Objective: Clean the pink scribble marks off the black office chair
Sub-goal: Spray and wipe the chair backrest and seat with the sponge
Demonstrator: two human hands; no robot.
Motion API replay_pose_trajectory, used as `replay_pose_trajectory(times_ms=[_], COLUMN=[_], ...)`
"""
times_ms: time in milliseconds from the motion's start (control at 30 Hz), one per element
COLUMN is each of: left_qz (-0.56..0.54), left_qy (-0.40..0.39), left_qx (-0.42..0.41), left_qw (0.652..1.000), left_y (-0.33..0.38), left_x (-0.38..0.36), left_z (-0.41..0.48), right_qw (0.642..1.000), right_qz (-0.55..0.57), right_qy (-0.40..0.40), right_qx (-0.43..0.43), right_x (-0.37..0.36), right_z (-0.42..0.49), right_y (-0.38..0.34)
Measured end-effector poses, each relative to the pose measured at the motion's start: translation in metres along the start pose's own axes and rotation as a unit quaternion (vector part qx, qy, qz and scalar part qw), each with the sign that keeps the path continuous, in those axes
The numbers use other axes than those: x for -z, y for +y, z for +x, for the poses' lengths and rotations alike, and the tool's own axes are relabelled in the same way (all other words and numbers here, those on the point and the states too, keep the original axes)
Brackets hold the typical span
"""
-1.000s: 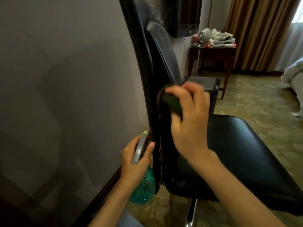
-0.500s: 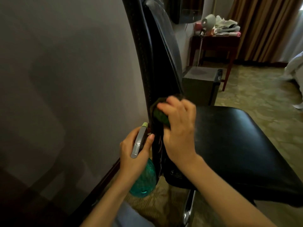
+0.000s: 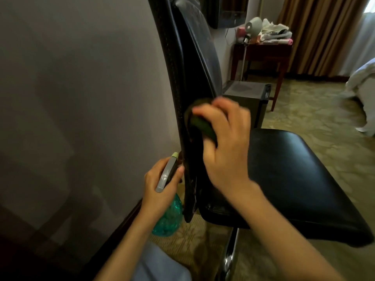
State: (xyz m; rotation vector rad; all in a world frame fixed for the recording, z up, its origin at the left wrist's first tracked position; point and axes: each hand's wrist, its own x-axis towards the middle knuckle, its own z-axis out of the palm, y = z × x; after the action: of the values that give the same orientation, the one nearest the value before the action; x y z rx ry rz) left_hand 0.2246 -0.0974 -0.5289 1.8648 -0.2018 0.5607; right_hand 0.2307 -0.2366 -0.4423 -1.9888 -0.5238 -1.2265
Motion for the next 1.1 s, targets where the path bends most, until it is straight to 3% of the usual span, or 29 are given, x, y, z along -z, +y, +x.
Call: replay_pose_trajectory(times_ms=[167,533,767,833,967,1100], left_qz=[-0.023,-0.019,0.006,0.025,0.035,0.03], left_qy=[-0.006,-0.026,-0.023,-0.013,-0.003,-0.003], left_qx=[0.035,0.03,0.022,0.021,0.018,0.049], left_qw=[0.999,0.999,0.999,0.999,0.999,0.998], left_y=[-0.013,-0.017,-0.015,-0.018,-0.024,-0.031], left_x=[-0.004,-0.005,-0.005,-0.006,-0.011,-0.017], left_z=[-0.005,-0.001,-0.003,-0.005,-0.014,-0.024], right_qw=[1.0,0.997,0.974,0.972,0.975,0.985], right_qz=[-0.013,0.002,0.008,0.046,0.11,0.098], right_qy=[-0.004,-0.041,-0.17,-0.143,-0.011,-0.018], right_qx=[0.021,-0.061,-0.151,-0.178,-0.195,-0.14], right_x=[-0.017,-0.065,-0.069,-0.055,-0.023,-0.031], right_z=[0.026,-0.141,-0.203,-0.184,-0.13,-0.116], right_y=[0.005,0.062,0.08,0.074,0.059,0.052])
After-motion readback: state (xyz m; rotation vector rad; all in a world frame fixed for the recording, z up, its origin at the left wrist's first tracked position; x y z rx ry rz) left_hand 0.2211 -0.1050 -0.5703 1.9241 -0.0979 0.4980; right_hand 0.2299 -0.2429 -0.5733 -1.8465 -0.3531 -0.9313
